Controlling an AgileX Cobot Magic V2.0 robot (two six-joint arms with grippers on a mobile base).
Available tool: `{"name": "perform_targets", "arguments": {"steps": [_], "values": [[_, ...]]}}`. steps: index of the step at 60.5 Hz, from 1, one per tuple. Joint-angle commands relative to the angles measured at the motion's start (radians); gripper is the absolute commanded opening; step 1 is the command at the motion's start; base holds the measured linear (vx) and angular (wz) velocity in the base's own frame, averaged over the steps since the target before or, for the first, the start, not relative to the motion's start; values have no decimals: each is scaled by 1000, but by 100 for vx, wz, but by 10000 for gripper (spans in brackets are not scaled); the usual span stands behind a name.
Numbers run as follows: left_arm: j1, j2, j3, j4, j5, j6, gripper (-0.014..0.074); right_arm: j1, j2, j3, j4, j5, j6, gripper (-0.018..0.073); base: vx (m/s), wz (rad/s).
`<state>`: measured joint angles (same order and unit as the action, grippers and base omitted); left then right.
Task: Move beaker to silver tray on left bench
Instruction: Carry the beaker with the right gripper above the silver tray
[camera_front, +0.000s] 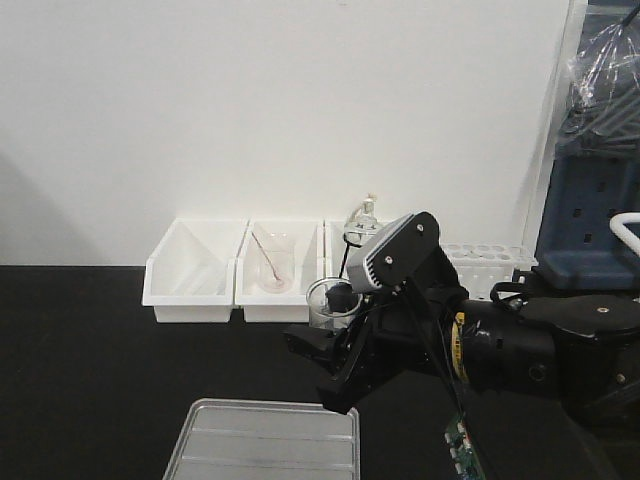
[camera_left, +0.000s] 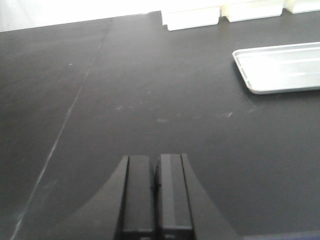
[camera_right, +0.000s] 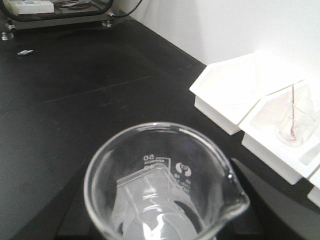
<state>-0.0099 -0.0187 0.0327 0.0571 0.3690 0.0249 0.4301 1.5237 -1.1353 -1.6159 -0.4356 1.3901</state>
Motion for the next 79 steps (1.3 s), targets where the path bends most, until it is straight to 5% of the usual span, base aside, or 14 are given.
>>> {"name": "perform_targets", "arguments": {"steps": [1, 59, 79], "values": [[-5, -7, 20, -3, -81, -2, 1, -3, -39, -29, 29, 2, 2, -11, 10, -10], [-5, -7, 20, -3, -81, -2, 1, -3, -29, -29, 34, -9, 2, -11, 2, -3], [-5, -7, 20, -3, -81, -2, 1, -3, 236, -95, 64, 84, -70, -11, 0, 0]]}}
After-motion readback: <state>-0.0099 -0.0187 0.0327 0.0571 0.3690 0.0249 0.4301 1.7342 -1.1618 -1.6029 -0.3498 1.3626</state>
